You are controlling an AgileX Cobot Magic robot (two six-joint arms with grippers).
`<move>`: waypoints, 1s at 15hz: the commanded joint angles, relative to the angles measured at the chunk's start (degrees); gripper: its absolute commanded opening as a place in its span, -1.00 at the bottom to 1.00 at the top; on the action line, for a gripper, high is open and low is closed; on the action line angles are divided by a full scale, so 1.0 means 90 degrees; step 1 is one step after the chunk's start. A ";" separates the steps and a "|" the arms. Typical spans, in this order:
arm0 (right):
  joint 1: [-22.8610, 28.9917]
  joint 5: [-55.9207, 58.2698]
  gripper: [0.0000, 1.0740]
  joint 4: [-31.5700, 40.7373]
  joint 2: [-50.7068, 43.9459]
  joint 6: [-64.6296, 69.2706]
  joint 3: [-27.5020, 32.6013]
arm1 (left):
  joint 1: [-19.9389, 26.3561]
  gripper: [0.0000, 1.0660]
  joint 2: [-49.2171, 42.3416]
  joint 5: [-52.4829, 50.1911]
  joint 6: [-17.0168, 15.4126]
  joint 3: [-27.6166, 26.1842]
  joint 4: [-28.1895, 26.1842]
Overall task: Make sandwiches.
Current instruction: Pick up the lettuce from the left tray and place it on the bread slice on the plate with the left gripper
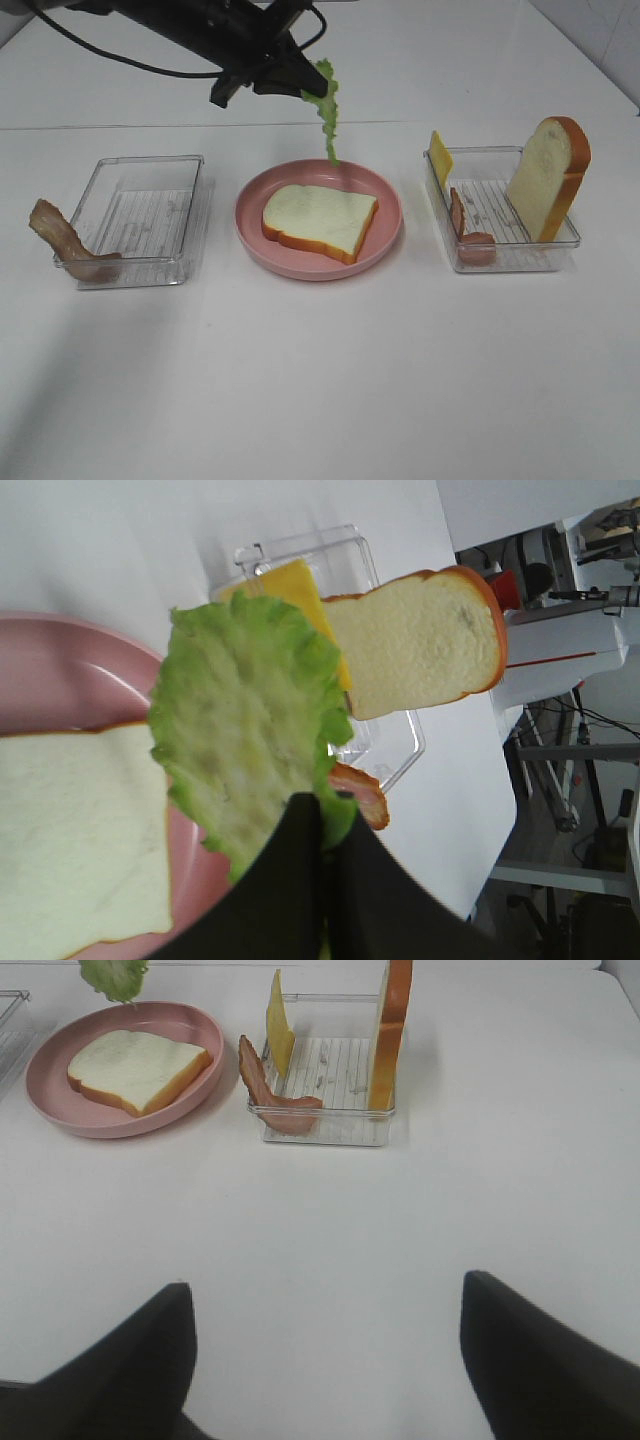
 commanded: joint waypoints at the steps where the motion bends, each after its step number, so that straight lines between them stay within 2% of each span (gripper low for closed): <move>1: -0.0045 -0.0064 0.32 0.0025 -0.0095 -0.0032 0.0006 | -0.0306 -1.00 0.0229 -0.0172 0.0178 -0.0032 -0.0516; 3: -0.0045 -0.0064 0.32 0.0025 -0.0095 -0.0032 0.0006 | -0.0490 -1.00 0.0414 -0.0178 0.0197 -0.0032 -0.0567; 7: -0.0045 -0.0064 0.32 0.0025 -0.0095 -0.0032 0.0006 | -0.0484 -1.00 0.0764 0.0242 0.0153 -0.0032 -0.0407; 9: -0.0045 -0.0064 0.32 0.0025 -0.0095 -0.0032 0.0006 | -0.0420 -1.00 0.0764 0.0344 0.0102 -0.0032 0.0102; 13: -0.0045 -0.0064 0.32 0.0025 -0.0095 -0.0032 0.0006 | -0.0261 -1.00 0.0700 0.0369 -0.0401 -0.0032 0.1280; 15: -0.0045 -0.0064 0.32 0.0025 -0.0095 -0.0032 0.0006 | -0.0261 -1.00 0.0700 0.0369 -0.0497 -0.0032 0.1833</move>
